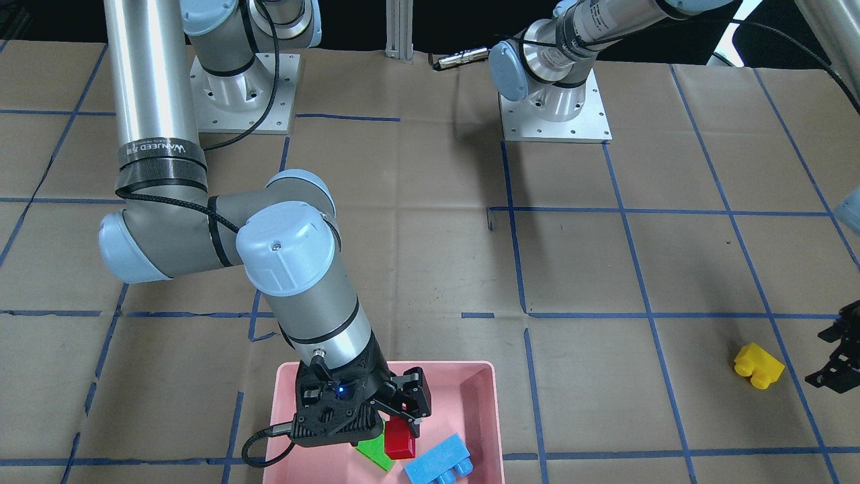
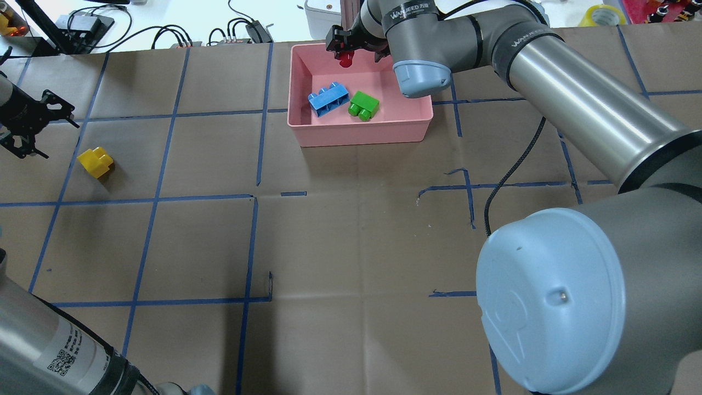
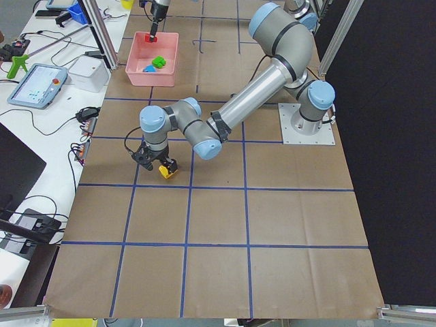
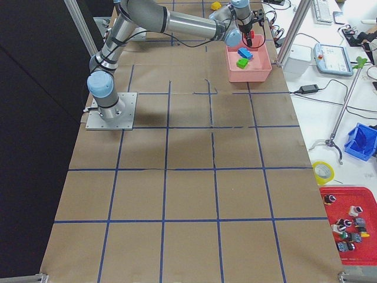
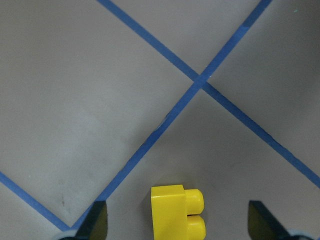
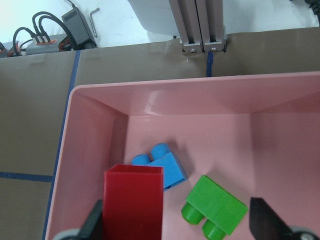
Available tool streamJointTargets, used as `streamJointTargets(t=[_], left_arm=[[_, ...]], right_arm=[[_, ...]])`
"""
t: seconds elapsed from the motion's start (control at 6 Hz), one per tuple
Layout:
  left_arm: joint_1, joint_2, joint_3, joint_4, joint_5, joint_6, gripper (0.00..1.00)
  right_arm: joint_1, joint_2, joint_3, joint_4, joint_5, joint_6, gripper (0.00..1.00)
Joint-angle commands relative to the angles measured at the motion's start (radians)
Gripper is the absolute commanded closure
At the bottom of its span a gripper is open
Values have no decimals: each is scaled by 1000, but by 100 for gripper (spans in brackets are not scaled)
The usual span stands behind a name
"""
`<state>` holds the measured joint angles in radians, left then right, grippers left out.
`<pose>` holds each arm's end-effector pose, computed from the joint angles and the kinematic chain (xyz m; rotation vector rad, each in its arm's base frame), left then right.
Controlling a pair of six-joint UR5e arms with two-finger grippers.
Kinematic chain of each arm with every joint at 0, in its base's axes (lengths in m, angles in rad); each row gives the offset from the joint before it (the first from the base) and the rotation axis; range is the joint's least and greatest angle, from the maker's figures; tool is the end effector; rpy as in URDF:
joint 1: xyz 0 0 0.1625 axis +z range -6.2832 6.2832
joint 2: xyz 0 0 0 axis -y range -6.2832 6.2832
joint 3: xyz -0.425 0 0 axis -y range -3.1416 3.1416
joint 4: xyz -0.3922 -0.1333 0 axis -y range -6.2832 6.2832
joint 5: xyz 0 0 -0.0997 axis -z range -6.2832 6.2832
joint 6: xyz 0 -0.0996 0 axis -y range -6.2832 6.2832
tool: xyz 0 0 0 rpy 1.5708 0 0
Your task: Put all blocks into box
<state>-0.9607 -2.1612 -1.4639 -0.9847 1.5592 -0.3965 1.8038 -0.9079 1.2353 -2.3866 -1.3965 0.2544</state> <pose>0.2870 -0.6452 0.2444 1.5121 -2.7483 0.1621 0.3236 -0.7115 0.3315 -0.0309 2.7931 -0.6164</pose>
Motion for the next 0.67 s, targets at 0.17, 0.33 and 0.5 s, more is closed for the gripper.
streamJointTargets(t=[0.17,0.33,0.5], left_arm=[[-21,-28,-61,110,-8,-63,1],[-42,-35,-61,112,-5,-61,1],[-47,-39,-61,110,-5,-59,1]], right_arm=[[-1,-11,6,1,1,-24,0],[-3,-12,6,3,-2,-33,0],[-17,-49,12,35,-7,-40,0]])
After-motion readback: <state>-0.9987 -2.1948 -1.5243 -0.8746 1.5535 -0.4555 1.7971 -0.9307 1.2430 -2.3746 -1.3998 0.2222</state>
